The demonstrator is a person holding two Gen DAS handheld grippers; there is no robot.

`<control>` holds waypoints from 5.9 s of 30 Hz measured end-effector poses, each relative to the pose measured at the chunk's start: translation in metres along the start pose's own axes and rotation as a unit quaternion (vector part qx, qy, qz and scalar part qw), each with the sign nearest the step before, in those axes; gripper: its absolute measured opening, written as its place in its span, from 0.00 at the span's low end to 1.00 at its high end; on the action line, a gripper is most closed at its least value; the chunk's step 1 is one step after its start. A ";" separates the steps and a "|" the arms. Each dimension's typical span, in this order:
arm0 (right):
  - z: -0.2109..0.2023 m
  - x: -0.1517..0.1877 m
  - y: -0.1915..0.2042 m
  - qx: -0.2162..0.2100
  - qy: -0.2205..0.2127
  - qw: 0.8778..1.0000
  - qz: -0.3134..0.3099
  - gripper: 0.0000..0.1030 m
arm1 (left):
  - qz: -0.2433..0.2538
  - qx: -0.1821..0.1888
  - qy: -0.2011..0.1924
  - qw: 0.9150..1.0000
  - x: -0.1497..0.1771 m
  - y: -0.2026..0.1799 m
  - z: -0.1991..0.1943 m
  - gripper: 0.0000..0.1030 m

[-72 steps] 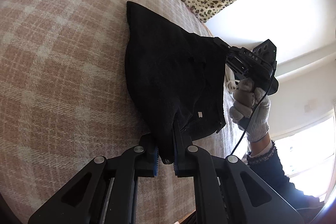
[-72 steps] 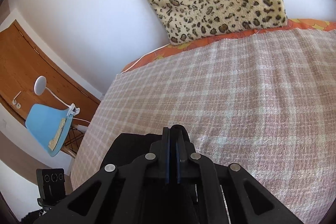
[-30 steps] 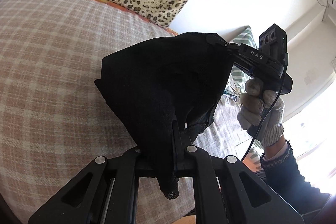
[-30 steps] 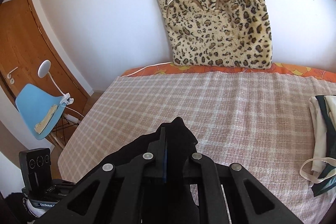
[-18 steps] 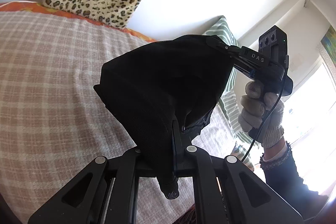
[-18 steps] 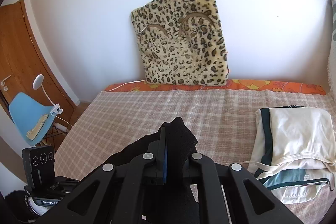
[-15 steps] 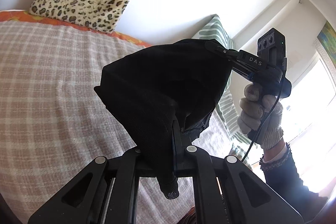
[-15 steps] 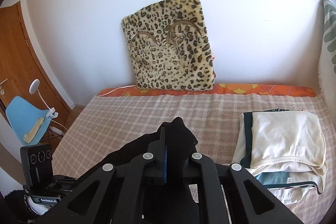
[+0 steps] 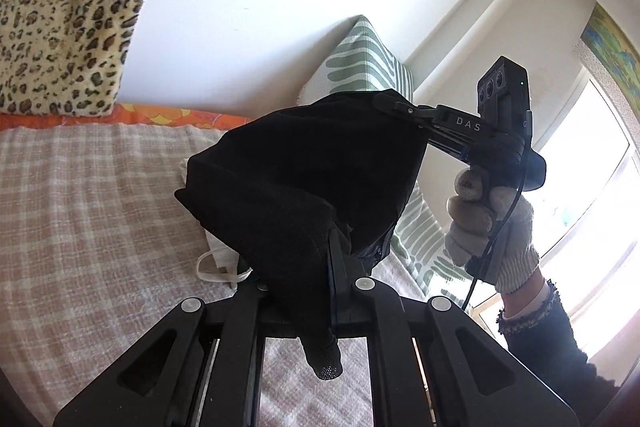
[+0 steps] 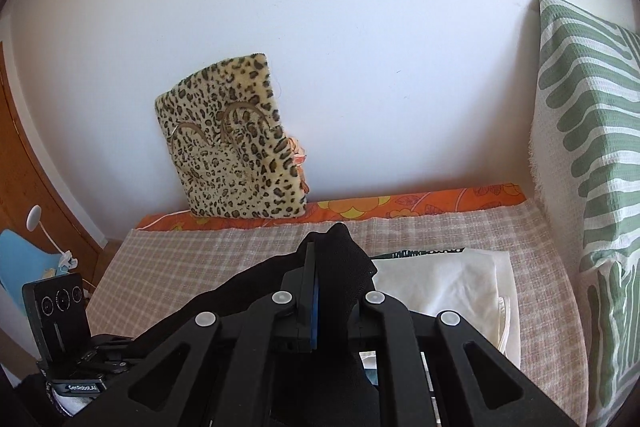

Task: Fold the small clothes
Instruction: 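Carry the lifted black bundle with both tools toward the clothes stack, then lower the black bundle onto the white folded clothes with both tools, then open both tools and pull them back from the stack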

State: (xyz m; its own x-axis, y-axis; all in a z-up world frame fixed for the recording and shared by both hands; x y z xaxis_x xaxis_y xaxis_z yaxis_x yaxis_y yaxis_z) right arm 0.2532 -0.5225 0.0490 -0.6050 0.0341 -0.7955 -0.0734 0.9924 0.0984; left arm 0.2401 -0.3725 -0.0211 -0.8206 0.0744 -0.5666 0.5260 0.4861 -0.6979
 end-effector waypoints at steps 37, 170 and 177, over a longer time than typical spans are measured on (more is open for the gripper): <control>0.115 0.041 -0.177 0.042 0.092 0.995 0.011 0.05 | -0.002 -0.008 0.075 0.997 -0.017 0.038 0.098 0.21; -0.085 0.057 0.036 0.114 -0.018 0.993 0.005 0.86 | 0.166 -0.186 -0.085 0.965 0.003 -0.031 -0.073 0.81; -0.089 0.075 0.075 0.153 -0.030 0.988 -0.016 1.00 | 0.158 -0.206 -0.098 0.961 0.018 -0.022 -0.112 0.83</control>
State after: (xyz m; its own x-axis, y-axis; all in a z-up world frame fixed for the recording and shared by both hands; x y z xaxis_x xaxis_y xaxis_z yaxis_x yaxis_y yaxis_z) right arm 0.1315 -0.4560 0.0500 -0.5578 0.0002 -0.8300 0.1577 0.9818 -0.1057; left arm 0.1891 -0.2839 0.0335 -0.5558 0.1300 -0.8211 0.5756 0.7728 -0.2673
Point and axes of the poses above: each gripper's, at about its wrist camera, not at the fingertips, and z roughly the way its jaws point, y to its left, x to its underside, the point moved 9 cm from there along z, roughly the way its jaws point, and after that the axes turned 8 degrees about -z, right-handed, at the moved point
